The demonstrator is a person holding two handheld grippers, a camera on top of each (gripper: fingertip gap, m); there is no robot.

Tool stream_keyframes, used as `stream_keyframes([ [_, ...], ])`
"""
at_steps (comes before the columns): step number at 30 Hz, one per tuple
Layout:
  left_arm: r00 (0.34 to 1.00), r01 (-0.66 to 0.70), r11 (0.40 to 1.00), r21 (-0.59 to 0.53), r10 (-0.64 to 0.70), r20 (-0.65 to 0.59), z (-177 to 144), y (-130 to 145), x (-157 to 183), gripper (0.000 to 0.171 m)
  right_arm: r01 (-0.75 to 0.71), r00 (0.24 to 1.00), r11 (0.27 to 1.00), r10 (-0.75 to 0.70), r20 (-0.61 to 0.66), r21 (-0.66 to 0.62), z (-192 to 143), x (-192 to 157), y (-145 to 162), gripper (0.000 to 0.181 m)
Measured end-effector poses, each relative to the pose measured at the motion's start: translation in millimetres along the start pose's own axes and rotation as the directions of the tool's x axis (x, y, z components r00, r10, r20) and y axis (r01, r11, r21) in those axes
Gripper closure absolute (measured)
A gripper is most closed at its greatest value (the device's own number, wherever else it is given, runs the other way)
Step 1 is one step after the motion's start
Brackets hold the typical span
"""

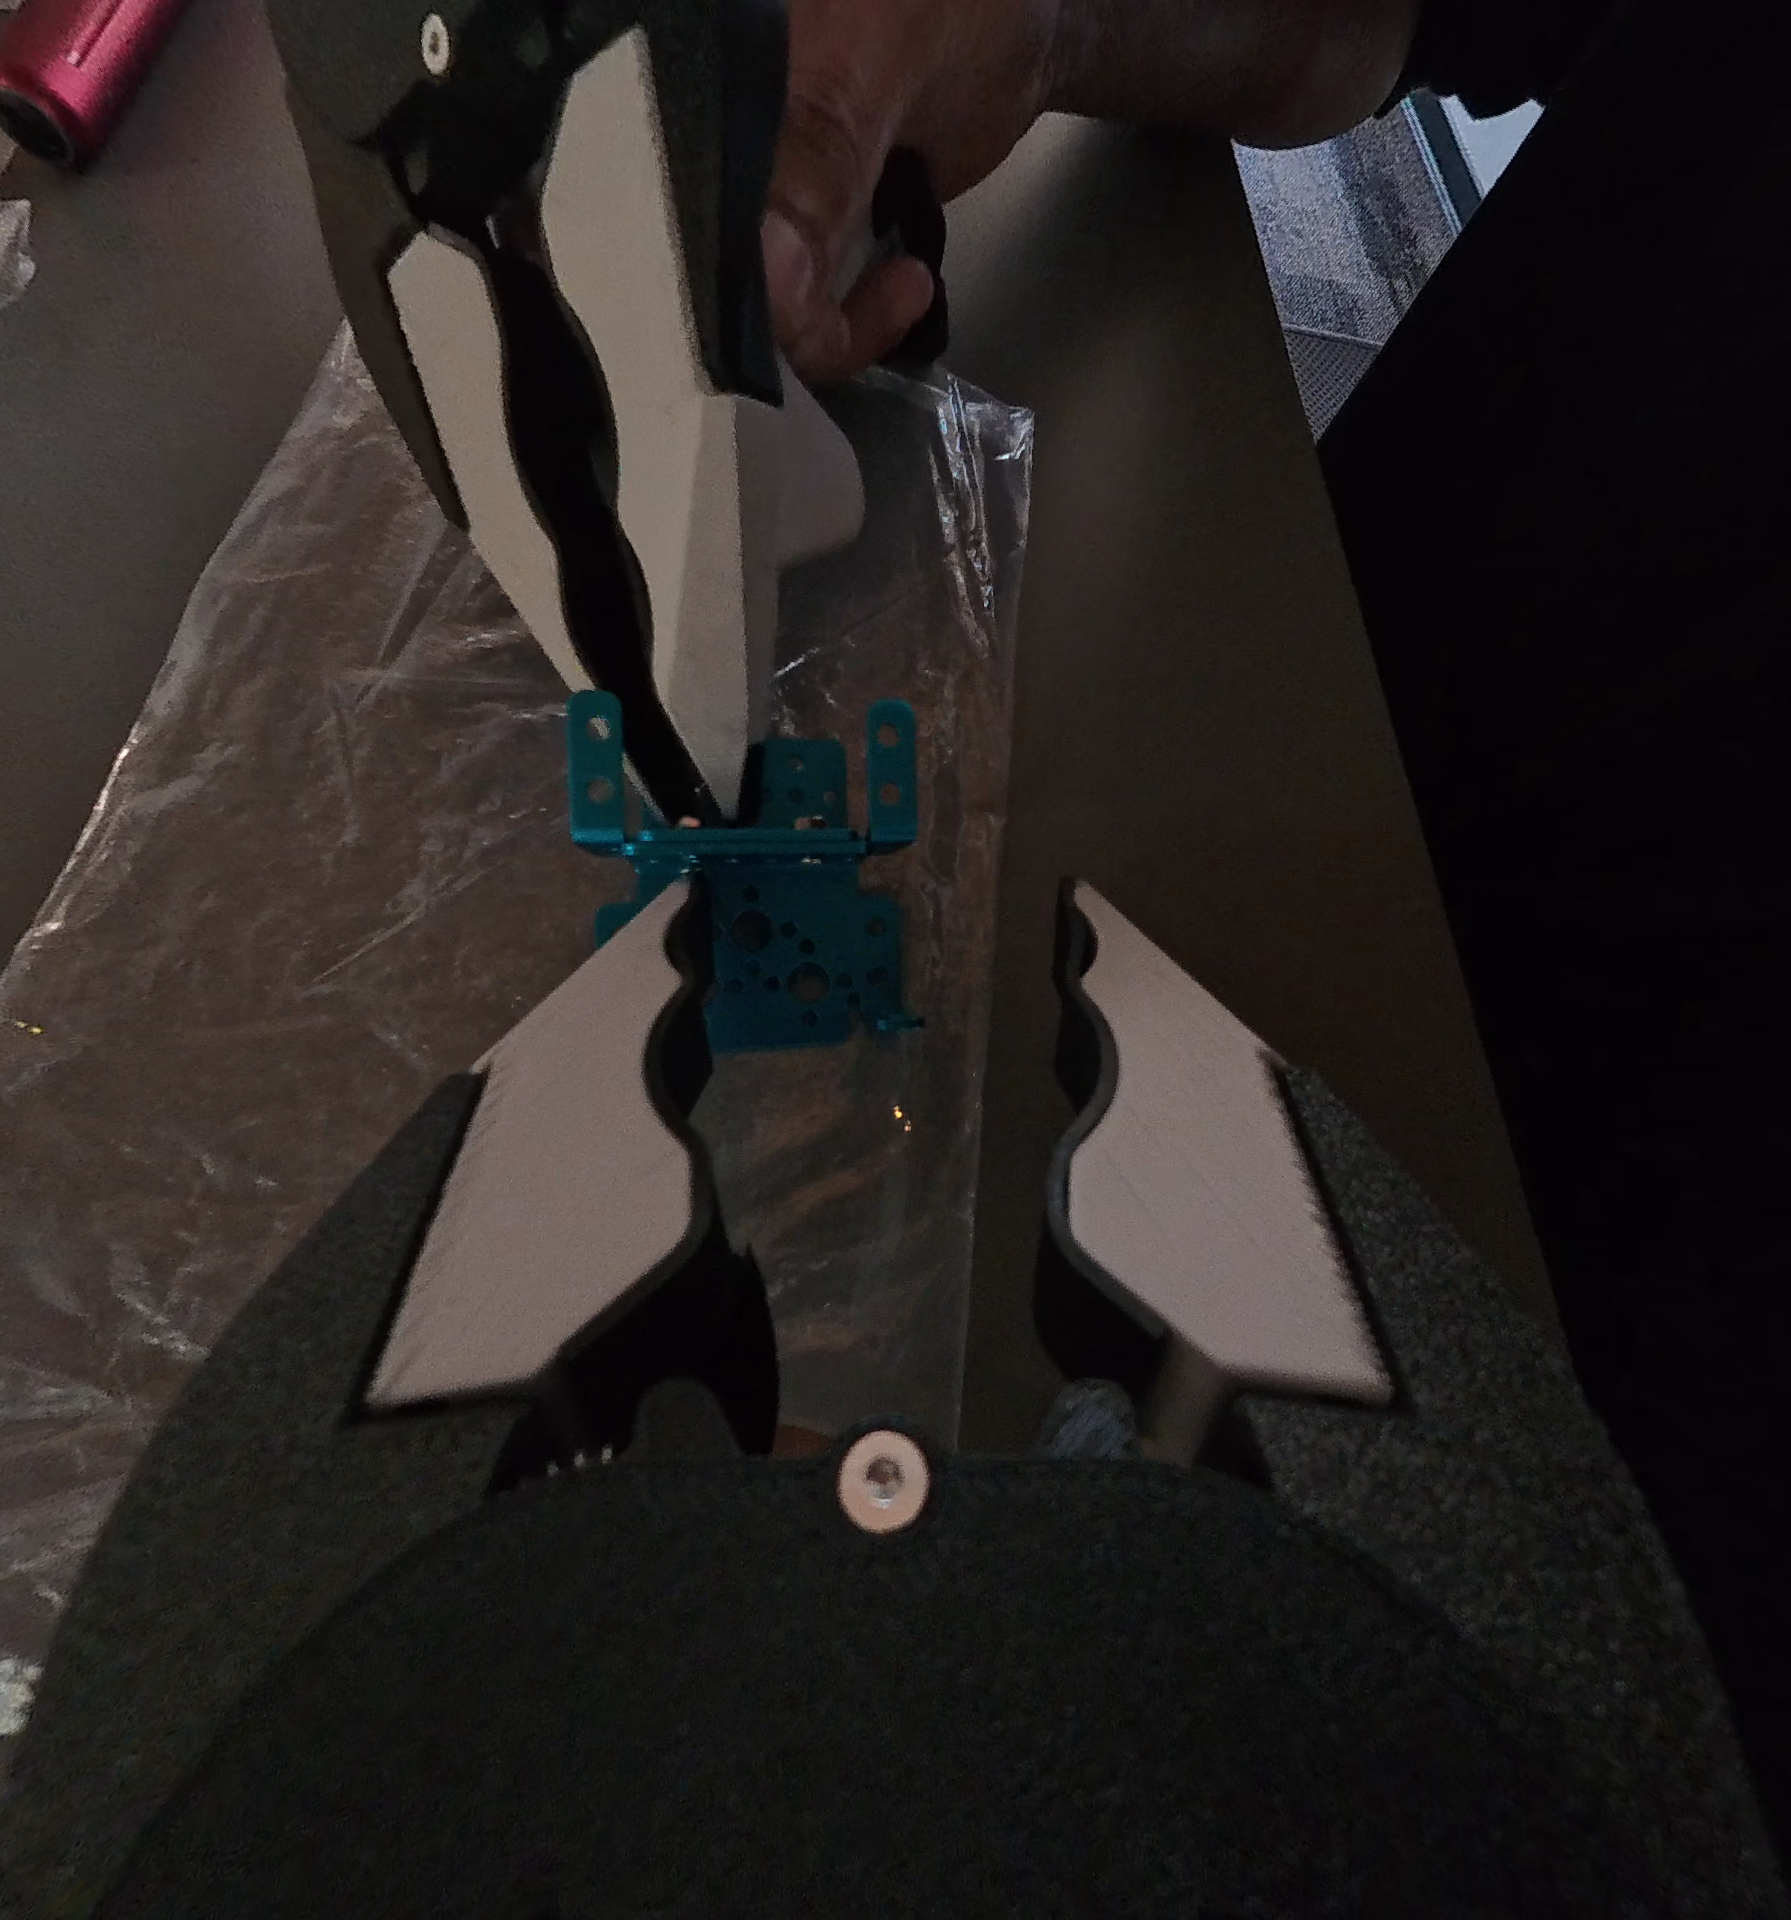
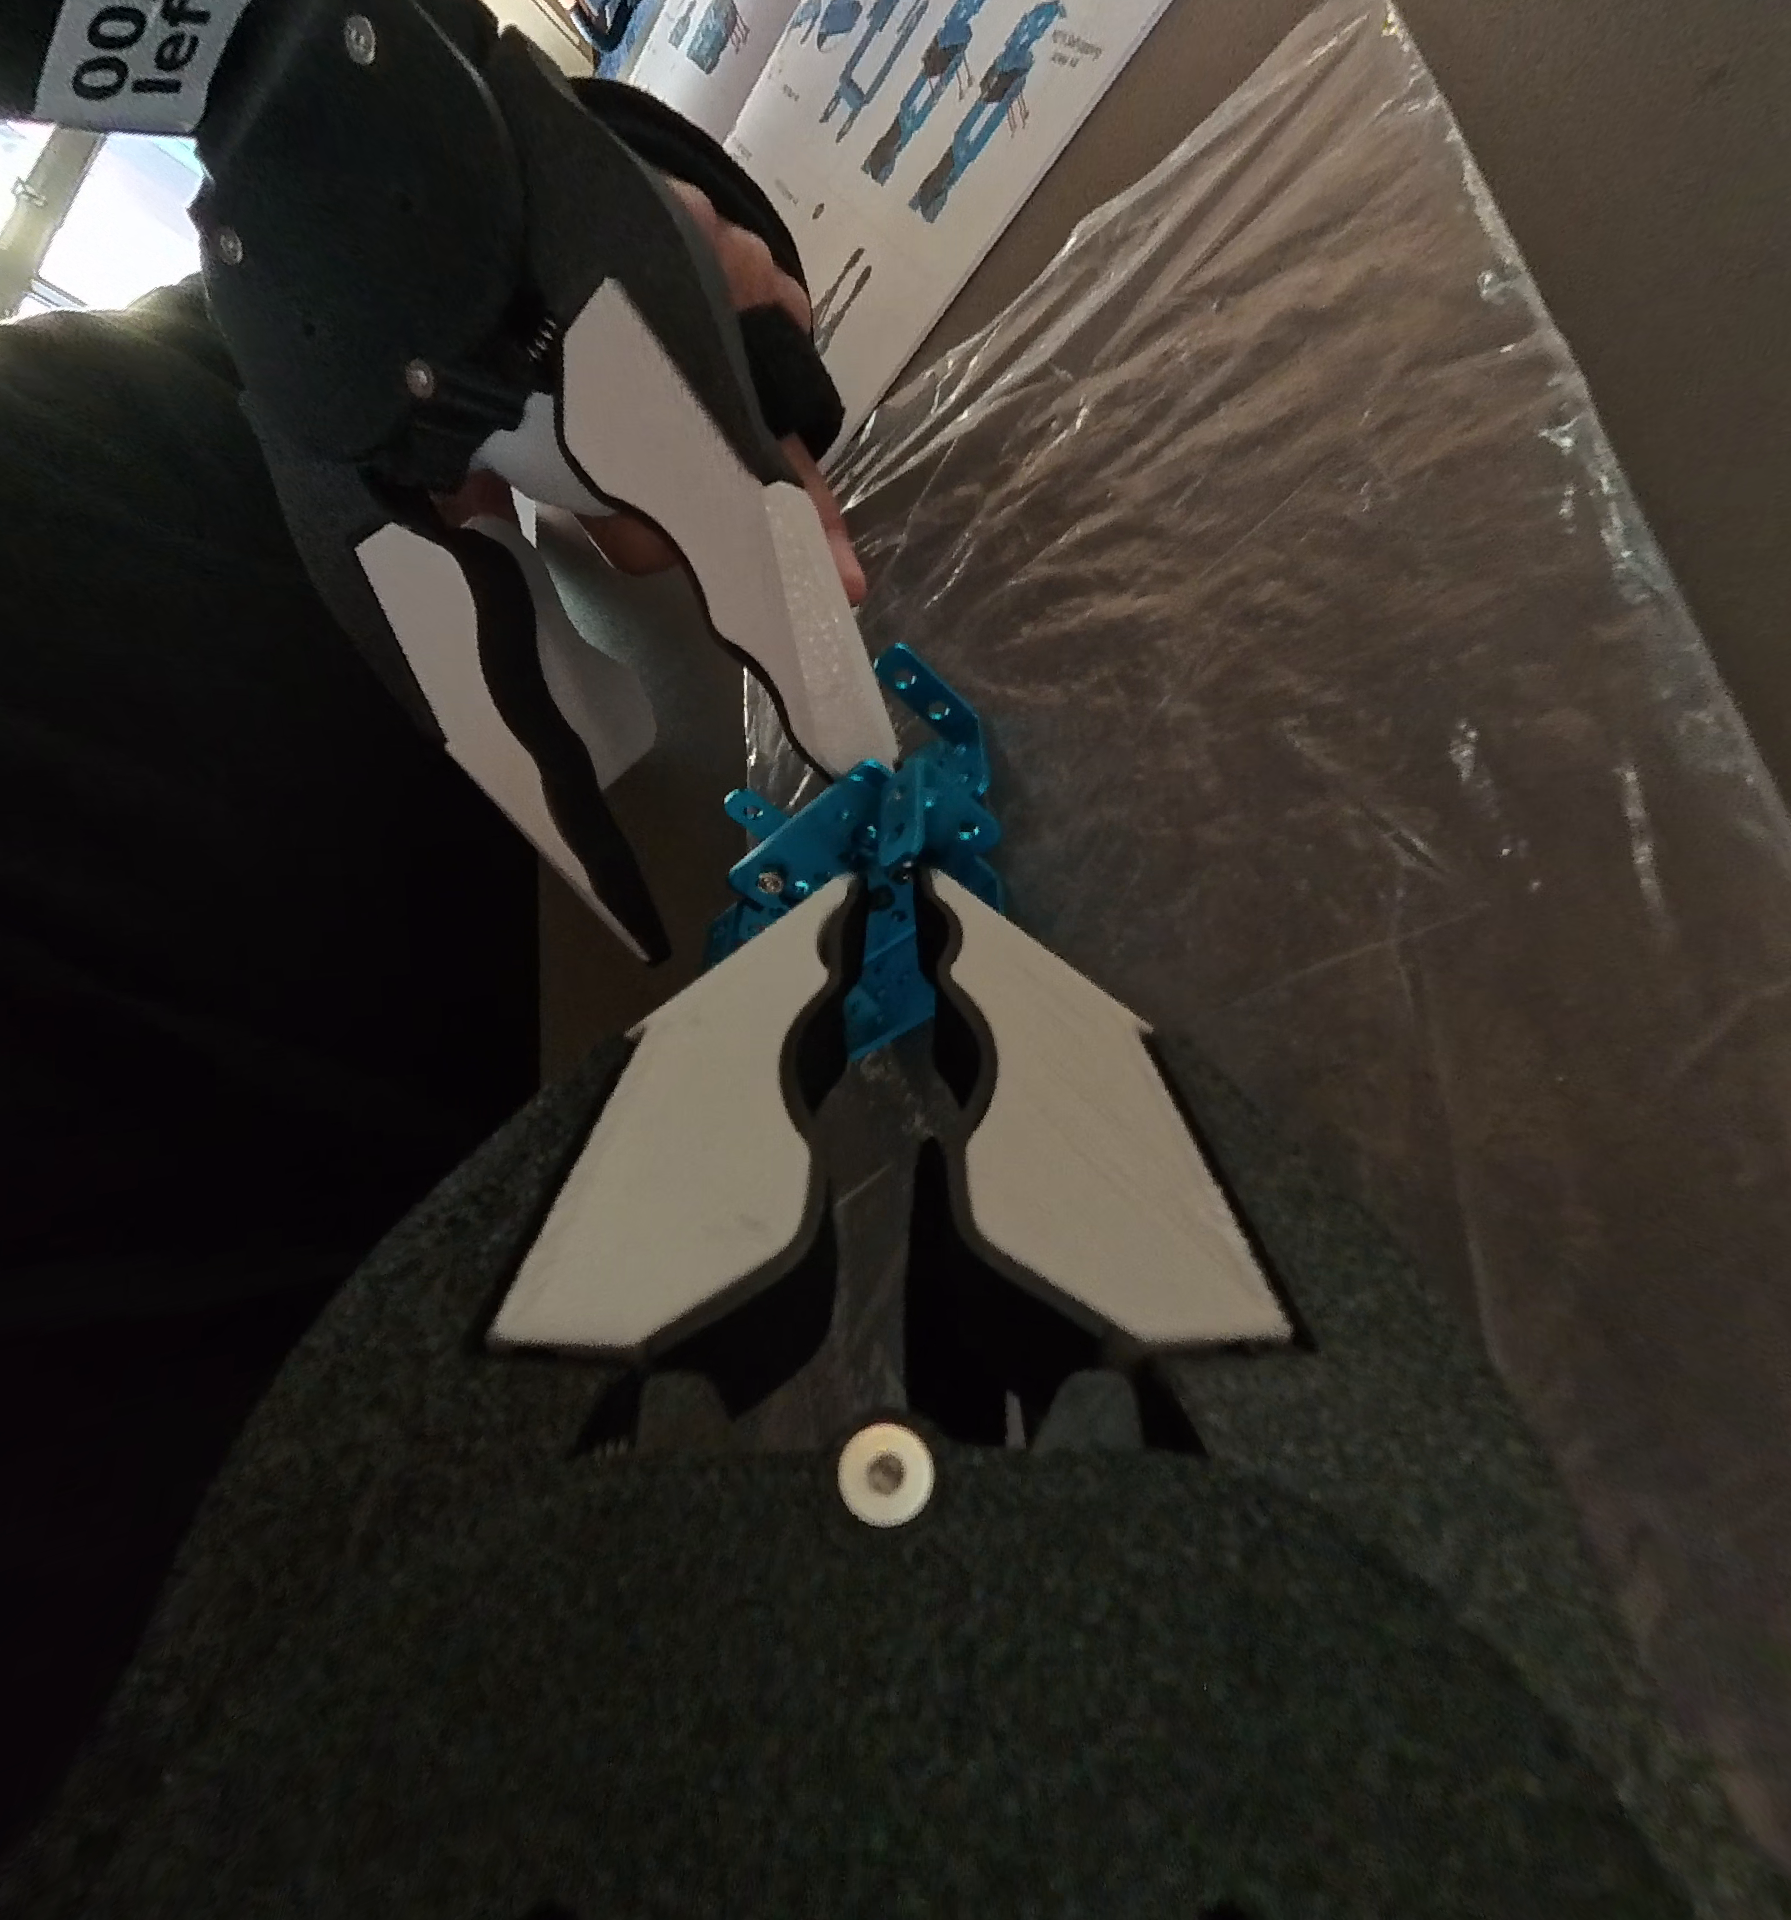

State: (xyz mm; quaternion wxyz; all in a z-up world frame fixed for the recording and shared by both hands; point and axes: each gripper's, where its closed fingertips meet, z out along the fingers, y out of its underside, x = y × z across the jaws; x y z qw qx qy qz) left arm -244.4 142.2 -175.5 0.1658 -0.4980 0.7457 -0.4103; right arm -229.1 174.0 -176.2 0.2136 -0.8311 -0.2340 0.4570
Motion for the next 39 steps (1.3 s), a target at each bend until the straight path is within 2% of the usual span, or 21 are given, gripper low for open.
stream_keyframes([
  [16, 1.0, -0.004, 1.0, -0.001, 0.004, 0.001, 0, 0, 0, 0.105, 0.013, 1.0, 1.0, -0.013, -0.014, -0.005, -6, 2, -1, 0.177],
  [20, 1.0, -0.004, 1.0, -0.001, 0.004, 0.002, 0, 0, 0, 0.105, 0.132, 0.988, 0.99, -0.136, -0.077, -0.059, -9, 6, 4, 0.174],
  [24, 1.0, -0.004, 1.0, -0.001, 0.004, -0.001, 0, 0, 1, 0.105, 0.297, 0.942, 0.946, -0.312, -0.12, -0.126, -6, 3, 9, 0.173],
  [27, 1.0, -0.008, 1.0, -0.003, 0.008, 0.003, 0, 1, 1, 0.105, 0.413, 0.891, 0.896, -0.435, -0.134, -0.163, -4, -6, 12, 0.173],
  [28, 1.0, -0.01, 1.0, -0.004, 0.01, 0.004, 0, 1, 1, 0.105, 0.453, 0.858, 0.872, -0.483, -0.172, -0.187, -6, -3, 11, 0.174],
  [30, 1.0, -0.013, 1.0, -0.006, 0.013, 0.006, 1, 1, 1, 0.105, 0.539, 0.802, 0.814, -0.574, -0.163, -0.216, -6, -10, 15, 0.174],
  [32, 1.0, -0.015, 1.0, -0.007, 0.015, 0.006, 1, 1, 1, 0.105, 0.579, 0.773, 0.784, -0.615, -0.155, -0.221, -1, -12, 16, 0.174],
  [39, 1.0, -0.027, 1.0, -0.01, 0.027, 0.015, 1, 1, 3, 0.105, 0.587, 0.768, 0.771, -0.627, -0.133, -0.248, 10, -9, 23, 0.171],
])
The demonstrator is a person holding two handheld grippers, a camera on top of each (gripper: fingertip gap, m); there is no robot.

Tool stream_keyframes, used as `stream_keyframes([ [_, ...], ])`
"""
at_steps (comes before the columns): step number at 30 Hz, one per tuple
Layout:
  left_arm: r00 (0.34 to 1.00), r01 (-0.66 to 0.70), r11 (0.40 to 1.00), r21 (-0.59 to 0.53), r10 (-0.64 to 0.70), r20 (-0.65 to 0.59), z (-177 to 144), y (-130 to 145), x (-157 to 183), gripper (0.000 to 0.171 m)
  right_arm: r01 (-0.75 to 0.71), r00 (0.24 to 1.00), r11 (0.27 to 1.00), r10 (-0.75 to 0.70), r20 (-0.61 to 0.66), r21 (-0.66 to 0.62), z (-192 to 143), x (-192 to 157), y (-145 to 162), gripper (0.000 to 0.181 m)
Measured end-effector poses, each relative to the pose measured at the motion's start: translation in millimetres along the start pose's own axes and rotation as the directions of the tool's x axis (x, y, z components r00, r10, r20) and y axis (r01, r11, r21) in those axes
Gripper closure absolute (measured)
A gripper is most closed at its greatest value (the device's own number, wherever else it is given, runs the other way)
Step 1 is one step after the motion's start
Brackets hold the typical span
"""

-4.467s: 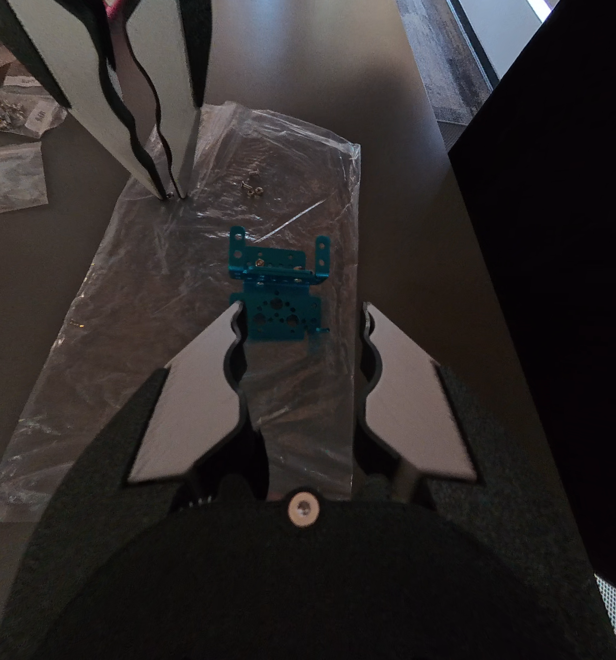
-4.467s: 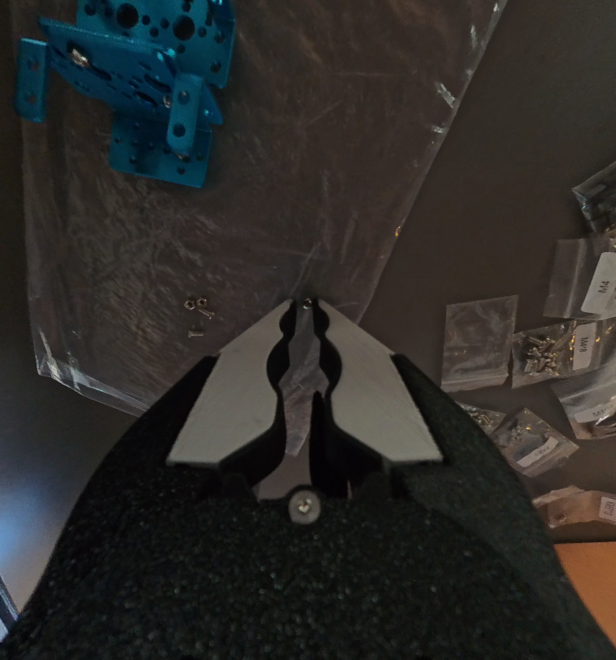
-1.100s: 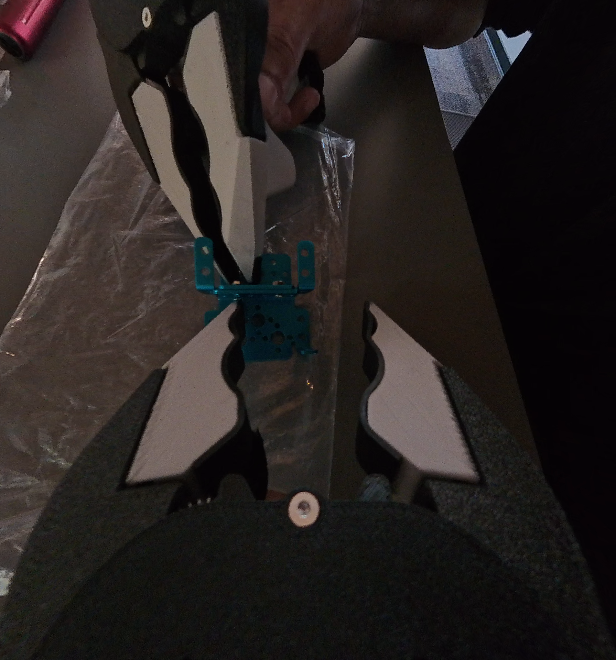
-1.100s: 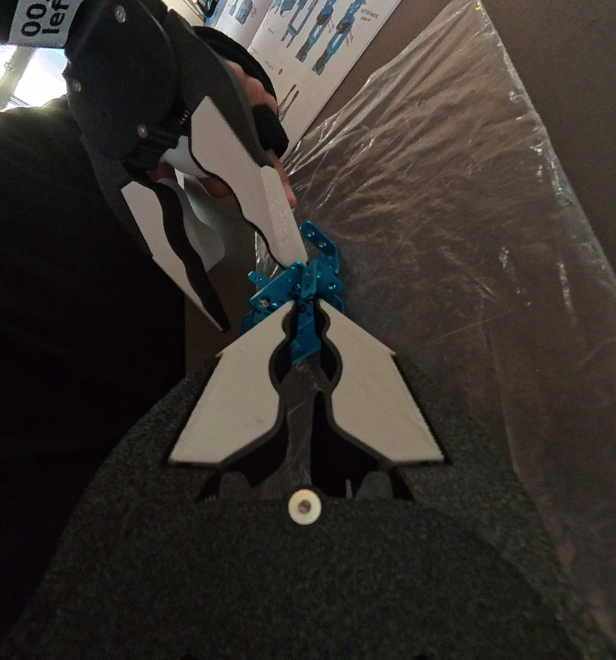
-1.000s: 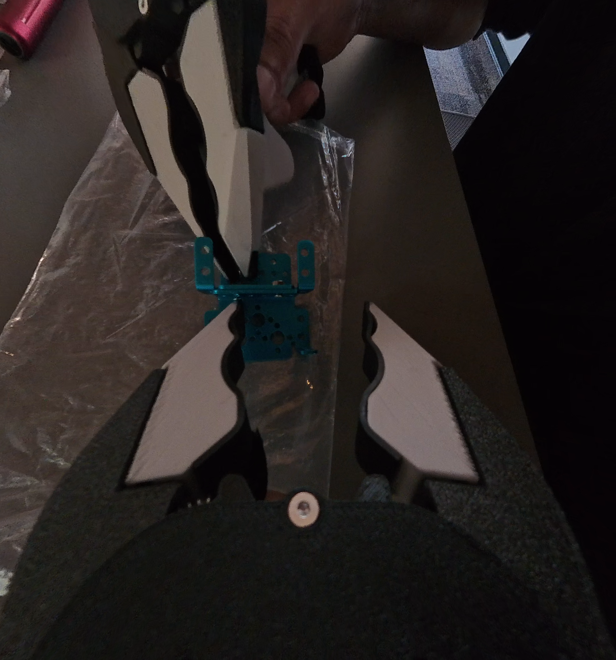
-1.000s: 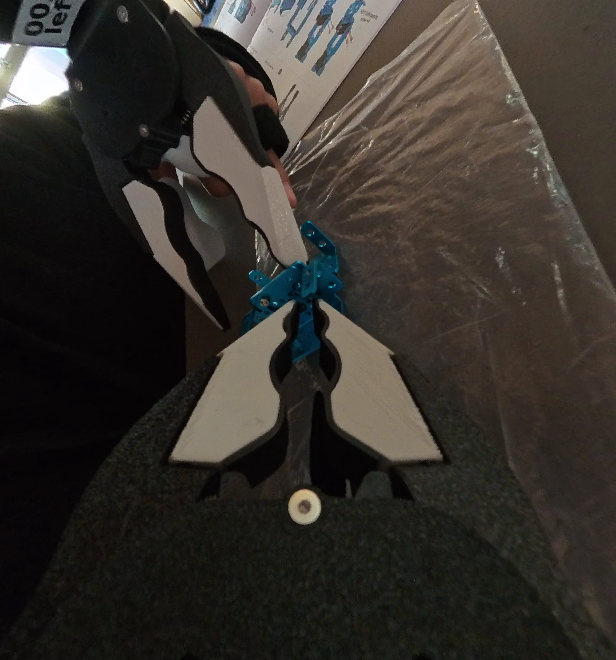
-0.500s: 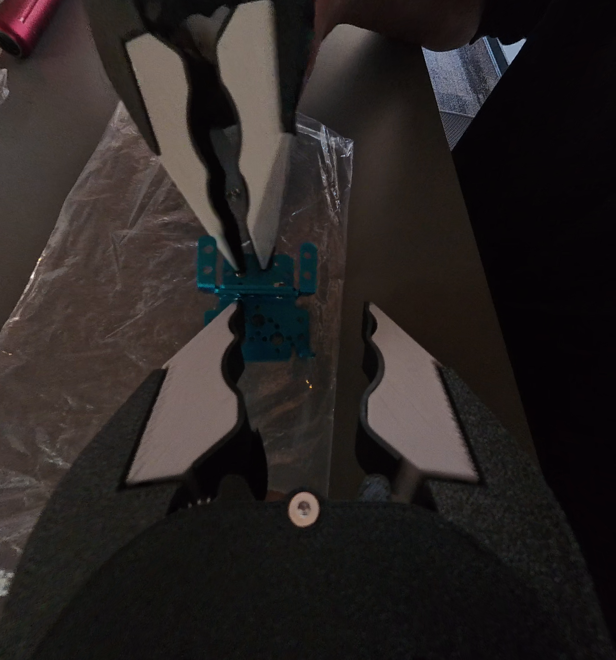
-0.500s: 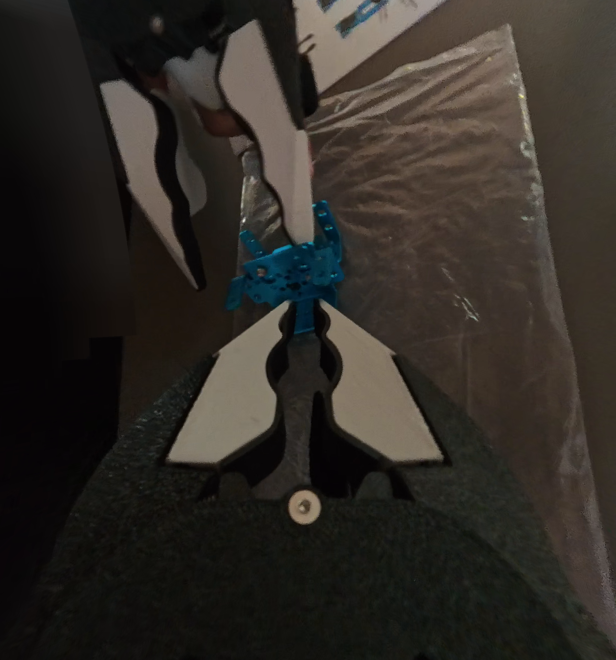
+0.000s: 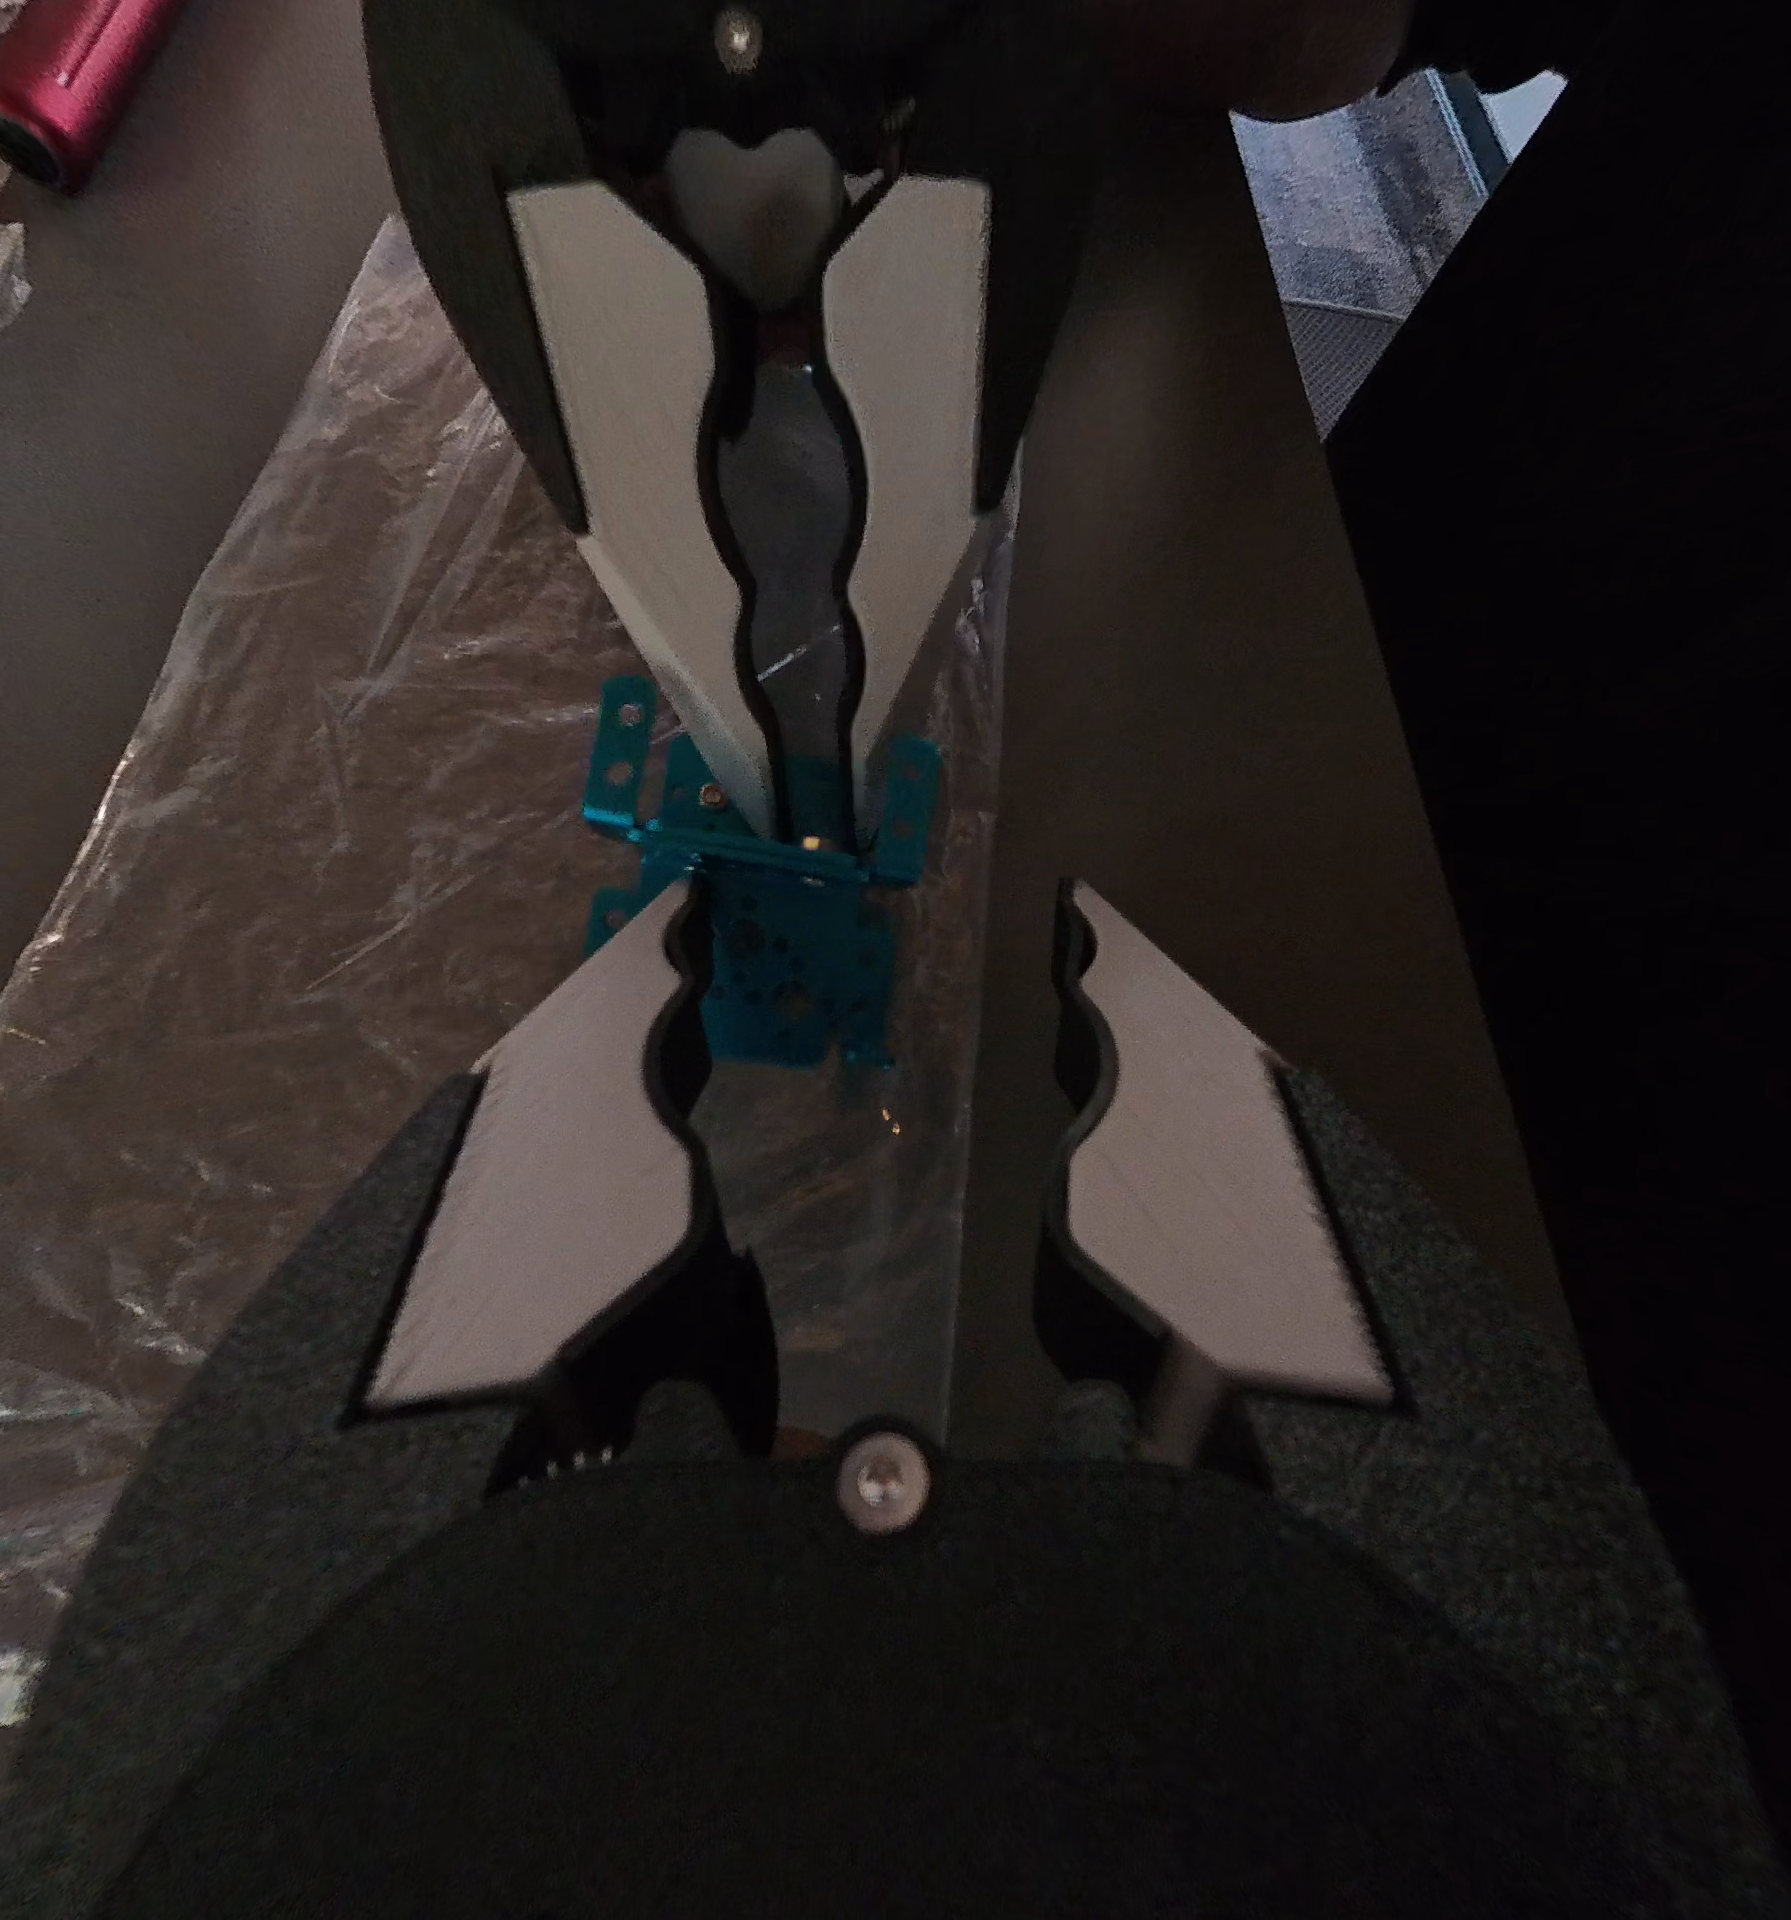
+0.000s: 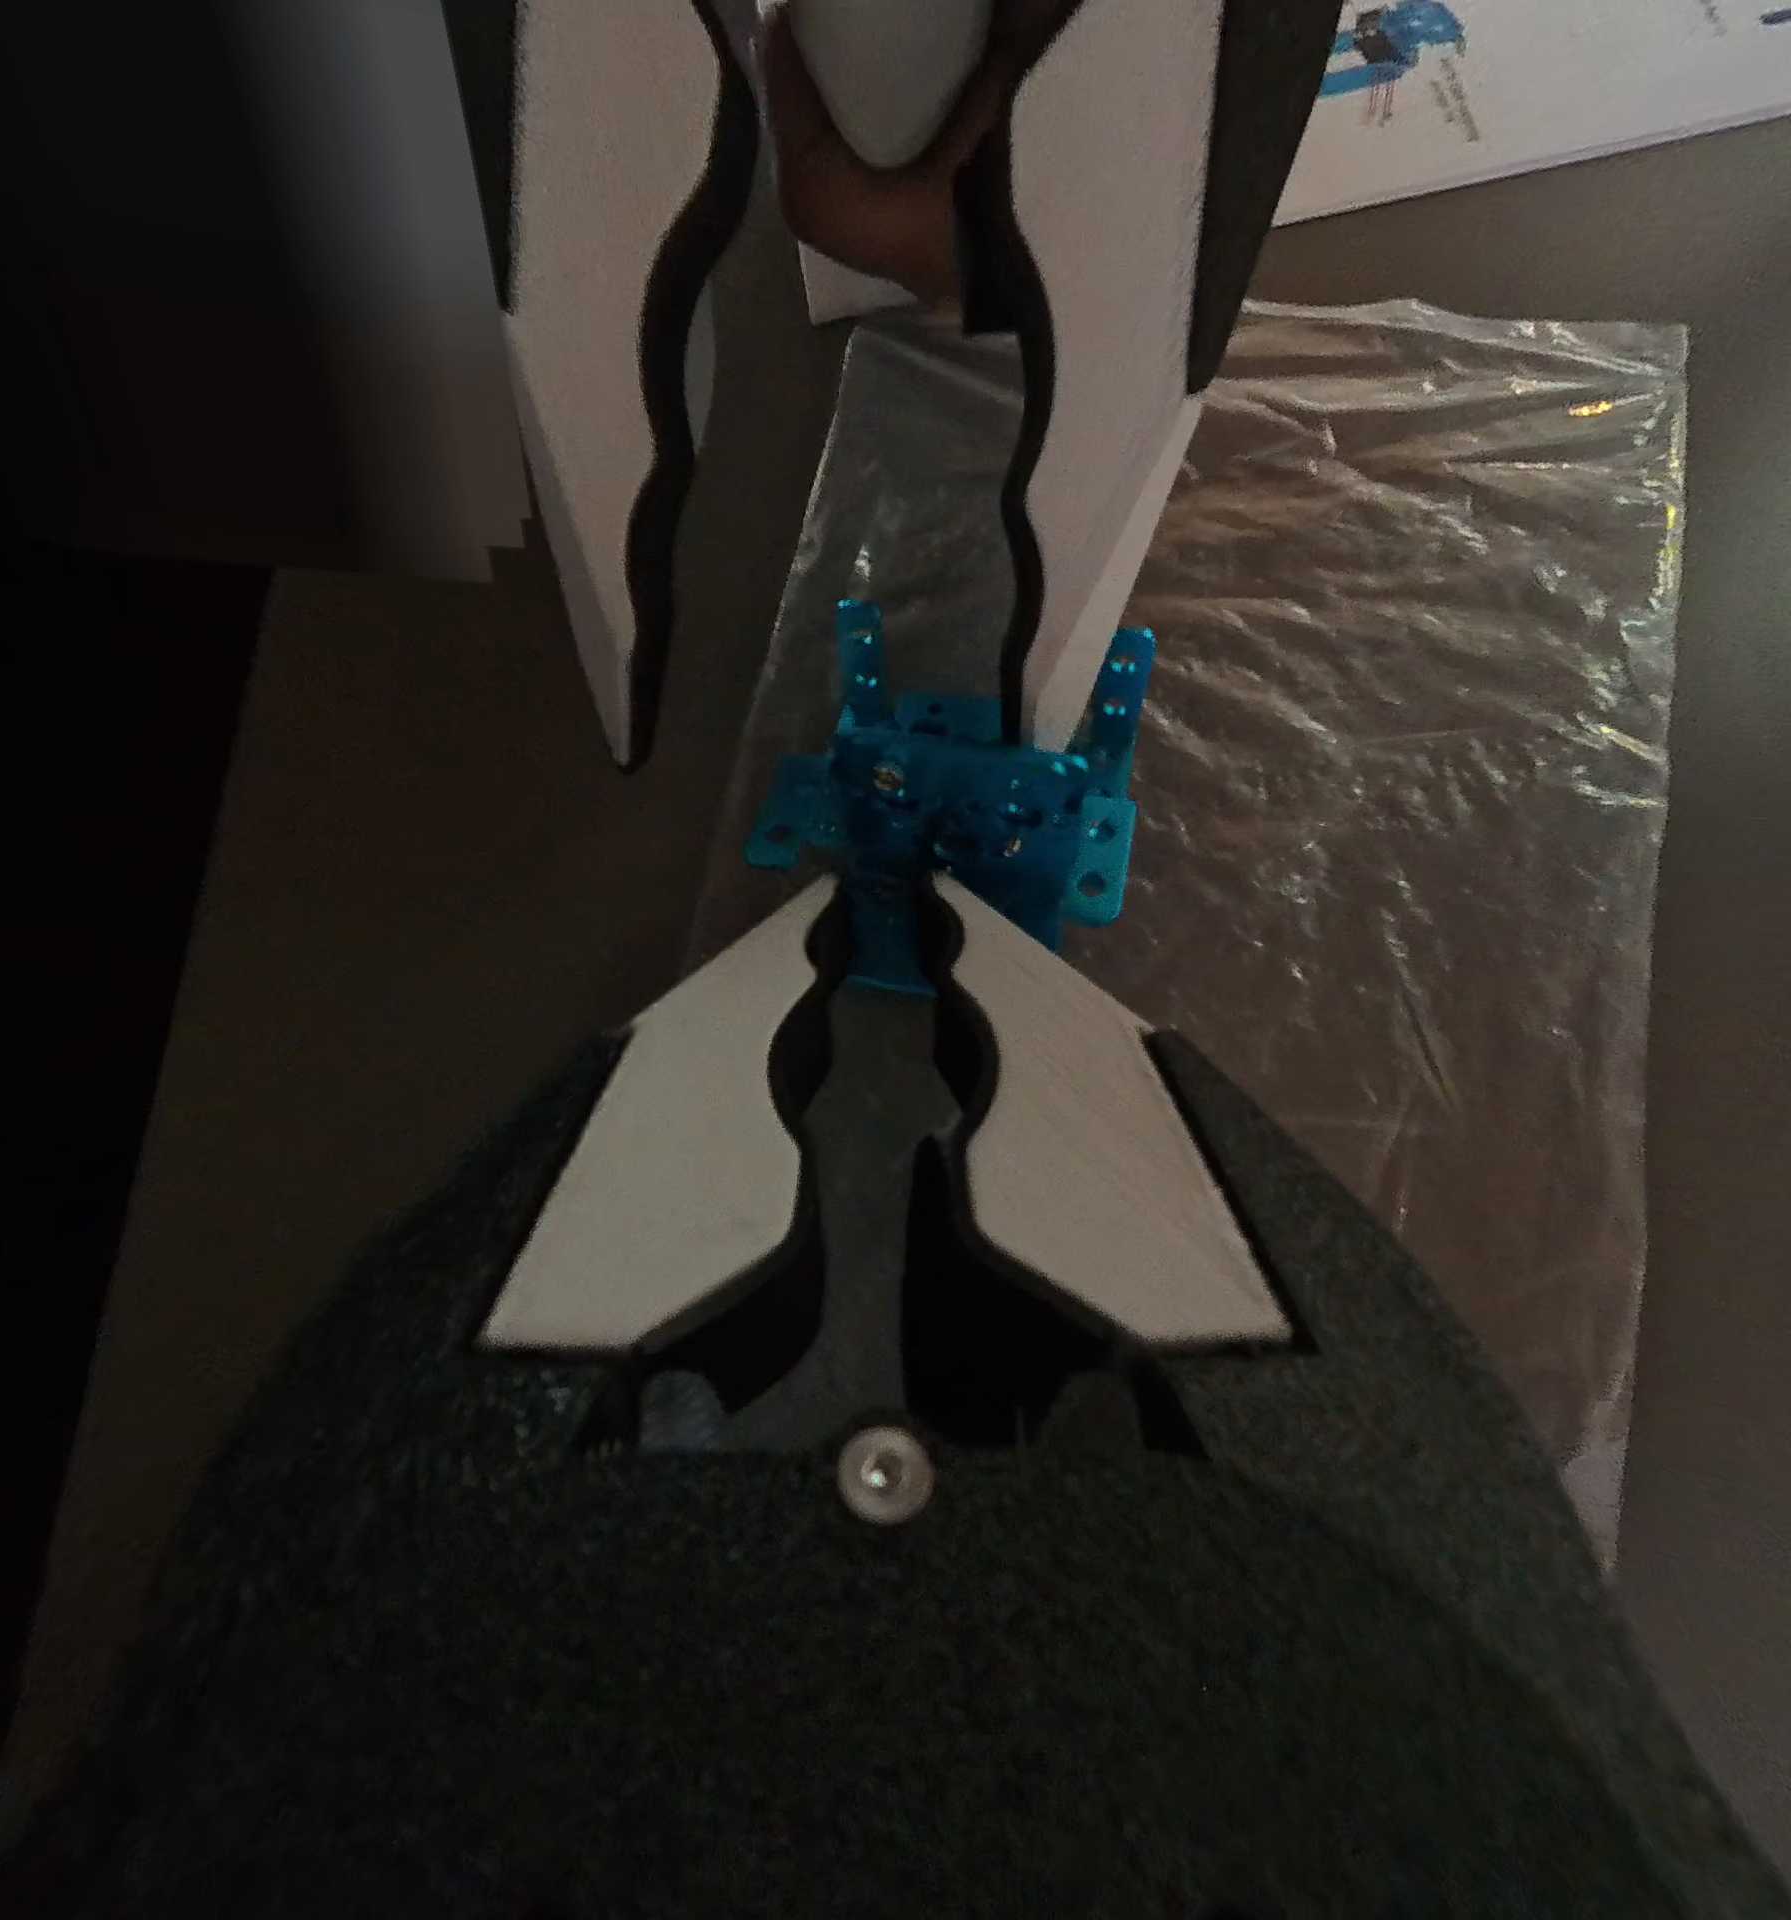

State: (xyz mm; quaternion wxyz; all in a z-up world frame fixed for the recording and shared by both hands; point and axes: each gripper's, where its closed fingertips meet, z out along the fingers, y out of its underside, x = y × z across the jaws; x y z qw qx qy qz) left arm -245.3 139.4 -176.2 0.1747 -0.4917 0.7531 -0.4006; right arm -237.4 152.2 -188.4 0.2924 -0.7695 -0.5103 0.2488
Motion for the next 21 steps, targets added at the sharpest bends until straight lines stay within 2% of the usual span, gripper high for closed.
stream_keyframes([
  [5, 1.0, 0.001, 1.0, 0.002, -0.001, 0.0, 0, 0, 0, 0.105, 0.071, 0.997, 0.997, -0.071, -0.036, -0.017, 1, 0, 1, 0.172],
  [7, 1.0, -0.001, 1.0, 0.0, 0.001, 0.004, 0, 0, 0, 0.105, 0.091, 0.995, 0.996, -0.092, -0.034, -0.023, 2, -3, 1, 0.181],
  [10, 1.0, -0.006, 1.0, -0.003, 0.006, 0.007, 0, 1, 0, 0.105, 0.115, 0.992, 0.993, -0.116, -0.058, -0.025, 2, -3, 0, 0.181],
  [18, 1.0, -0.009, 1.0, -0.01, 0.009, 0.007, 0, 2, -1, 0.106, 0.109, 0.994, 0.994, -0.109, 0.019, -0.005, -7, -13, 1, 0.181],
  [21, 1.0, -0.013, 1.0, -0.011, 0.013, 0.01, 0, 3, -1, 0.106, 0.156, 0.987, 0.988, -0.156, -0.028, -0.002, -3, -10, 0, 0.168],
])
